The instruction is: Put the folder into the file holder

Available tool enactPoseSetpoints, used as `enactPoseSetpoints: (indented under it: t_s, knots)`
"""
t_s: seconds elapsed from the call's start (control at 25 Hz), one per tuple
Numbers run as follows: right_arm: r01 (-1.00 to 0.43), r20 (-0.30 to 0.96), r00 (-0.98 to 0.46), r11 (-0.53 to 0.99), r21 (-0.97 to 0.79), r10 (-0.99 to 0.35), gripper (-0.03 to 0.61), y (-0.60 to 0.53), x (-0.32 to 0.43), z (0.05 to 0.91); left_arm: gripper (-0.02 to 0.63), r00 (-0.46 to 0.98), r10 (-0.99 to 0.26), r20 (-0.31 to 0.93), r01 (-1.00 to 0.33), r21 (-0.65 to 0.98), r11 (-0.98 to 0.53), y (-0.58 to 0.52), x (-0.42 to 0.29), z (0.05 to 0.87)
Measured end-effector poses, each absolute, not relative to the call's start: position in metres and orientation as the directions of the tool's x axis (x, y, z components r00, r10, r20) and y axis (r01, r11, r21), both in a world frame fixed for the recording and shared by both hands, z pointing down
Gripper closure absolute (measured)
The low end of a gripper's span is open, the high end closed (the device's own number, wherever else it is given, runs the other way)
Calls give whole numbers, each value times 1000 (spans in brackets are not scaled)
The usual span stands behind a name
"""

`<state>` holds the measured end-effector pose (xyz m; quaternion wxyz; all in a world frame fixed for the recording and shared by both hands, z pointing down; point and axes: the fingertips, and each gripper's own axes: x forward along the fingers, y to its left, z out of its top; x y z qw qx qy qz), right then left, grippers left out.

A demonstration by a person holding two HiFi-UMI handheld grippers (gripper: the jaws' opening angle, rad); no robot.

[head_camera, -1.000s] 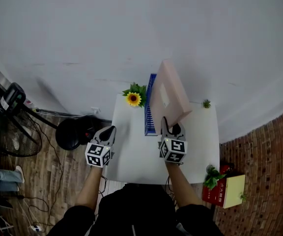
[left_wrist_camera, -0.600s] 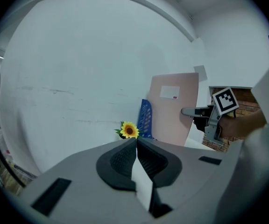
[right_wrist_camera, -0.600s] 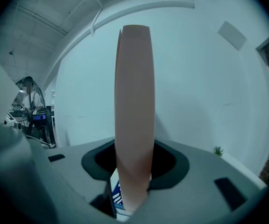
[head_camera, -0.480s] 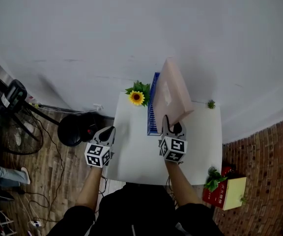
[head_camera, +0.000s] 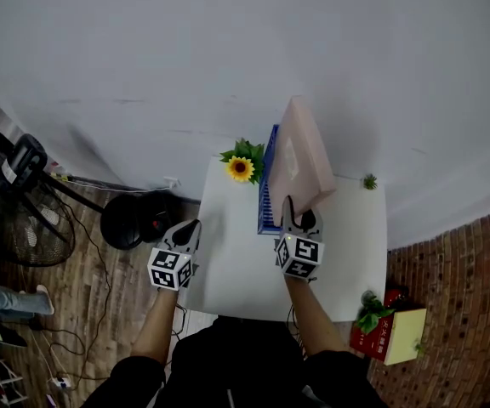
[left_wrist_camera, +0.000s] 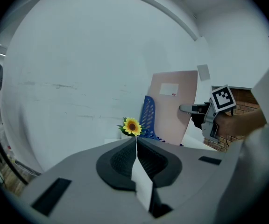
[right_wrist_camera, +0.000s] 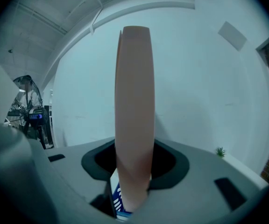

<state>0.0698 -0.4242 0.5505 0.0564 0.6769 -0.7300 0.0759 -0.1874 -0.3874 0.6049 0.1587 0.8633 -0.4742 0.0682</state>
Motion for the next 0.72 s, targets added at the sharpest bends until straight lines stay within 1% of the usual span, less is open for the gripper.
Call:
enactPoseSetpoints:
  t_s: [0.72]
  knots:
    - [-999, 222, -30, 32, 7, -975, 403, -425, 68, 579, 588, 534, -795, 288, -845, 217, -489, -388, -196, 615]
